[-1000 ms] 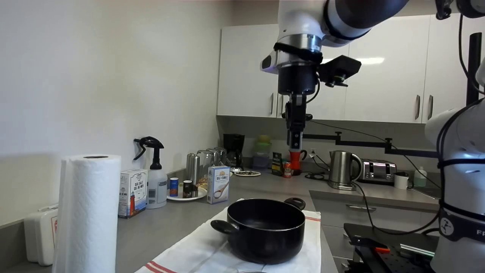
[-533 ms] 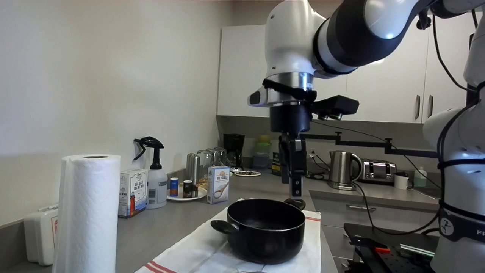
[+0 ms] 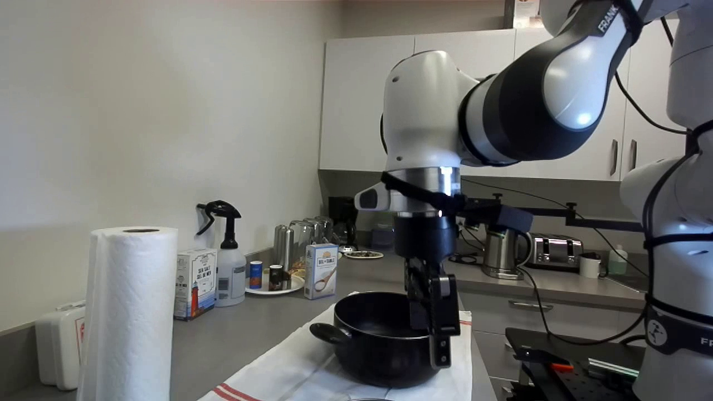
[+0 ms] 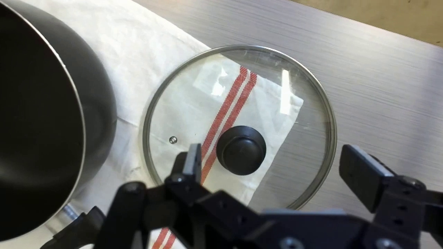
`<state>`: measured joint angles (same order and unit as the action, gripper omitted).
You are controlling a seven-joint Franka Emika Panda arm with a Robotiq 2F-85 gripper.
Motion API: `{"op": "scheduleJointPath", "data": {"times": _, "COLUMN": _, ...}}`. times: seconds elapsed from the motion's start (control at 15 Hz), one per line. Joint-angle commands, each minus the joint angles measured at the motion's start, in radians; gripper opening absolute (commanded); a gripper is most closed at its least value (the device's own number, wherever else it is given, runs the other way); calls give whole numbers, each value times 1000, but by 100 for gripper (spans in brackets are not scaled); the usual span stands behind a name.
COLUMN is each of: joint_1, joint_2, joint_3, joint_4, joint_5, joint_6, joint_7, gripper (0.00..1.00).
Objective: Pick up the lid from the table and put it on the pot
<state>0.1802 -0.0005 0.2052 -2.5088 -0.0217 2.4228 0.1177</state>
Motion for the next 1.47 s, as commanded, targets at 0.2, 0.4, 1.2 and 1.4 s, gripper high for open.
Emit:
{"op": "scheduleJointPath", "data": {"times": 0.2, "joint_1": 11, "joint_2": 157, "joint_3": -3, "joint_4": 20, "joint_5": -1, "joint_6": 134, "joint_7": -59, "gripper": 100}}
{"op": "scheduleJointPath", "data": {"times": 0.4, "joint_1": 9, "joint_2": 221, "joint_3": -8, "joint_4": 37, "joint_5": -14, "joint_6": 166, "joint_7": -79, "gripper": 100}}
{"op": "scheduleJointPath", "data": {"times": 1.2, "joint_1": 8, "joint_2": 383, "joint_3": -38, "joint_4": 148, "joint_5": -57, "joint_6": 200, "joint_7": -126, "gripper": 100}}
{"op": "scheduleJointPath", "data": {"times": 1.4, "joint_1": 7, "joint_2": 408, "joint_3": -49, "joint_4": 173, "joint_5": -67, "joint_6": 200, "joint_7": -128, "gripper": 100}}
